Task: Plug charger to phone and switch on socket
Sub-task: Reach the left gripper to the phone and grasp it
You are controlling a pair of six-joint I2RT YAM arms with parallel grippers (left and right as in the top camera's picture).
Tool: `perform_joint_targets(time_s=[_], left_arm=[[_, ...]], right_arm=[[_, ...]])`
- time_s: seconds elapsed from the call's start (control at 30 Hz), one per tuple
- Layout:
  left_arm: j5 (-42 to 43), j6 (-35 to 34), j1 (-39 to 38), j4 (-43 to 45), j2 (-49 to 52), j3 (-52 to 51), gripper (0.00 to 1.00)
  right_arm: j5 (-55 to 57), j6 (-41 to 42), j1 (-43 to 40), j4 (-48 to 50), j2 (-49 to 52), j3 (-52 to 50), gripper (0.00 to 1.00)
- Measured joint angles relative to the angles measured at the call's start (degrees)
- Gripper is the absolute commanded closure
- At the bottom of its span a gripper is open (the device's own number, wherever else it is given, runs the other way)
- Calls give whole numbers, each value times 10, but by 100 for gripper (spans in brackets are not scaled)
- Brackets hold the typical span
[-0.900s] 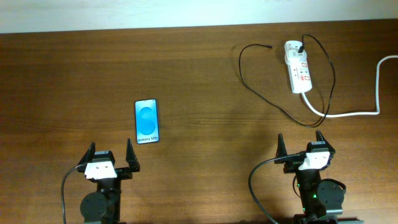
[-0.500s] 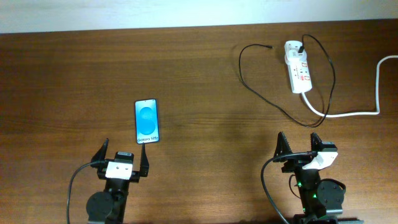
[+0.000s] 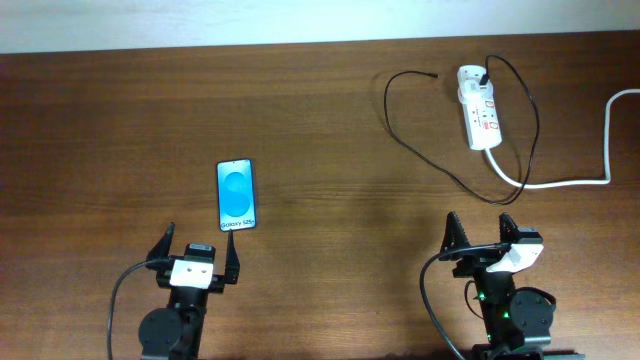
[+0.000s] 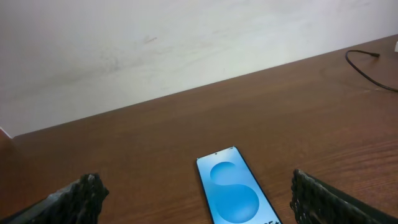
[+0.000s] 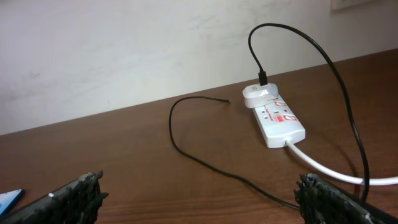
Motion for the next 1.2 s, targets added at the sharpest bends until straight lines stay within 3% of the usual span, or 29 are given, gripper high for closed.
perform_joint_targets(time_s=[0.13,0.23,0.37,0.47,0.57,0.7,0.9,1.03,1.2], left_arm=[[0,0,0,0,0,0,1],[48,-12,0,5,0,0,1],[119,-162,0,9,0,0,1],[149,-224,0,7,13,4,1],[179,-255,0,-49,102,64,1],[185,-244,0,-93,261,196,1],[99,-179,-32,-267,577,469,1],[77,-167,-36,-217,717,528,1],[66,-167,-36,-191,806,529,1]], right_arm=[[0,0,0,0,0,0,2],[0,0,0,0,0,0,2],[0,0,0,0,0,0,2],[-2,0,0,0,0,0,2],[-2,0,0,0,1,0,2],[-2,0,0,0,3,0,2],[-3,2,0,0,3,0,2],[-3,2,0,0,4,0,2],[-4,2,0,0,4,0,2]])
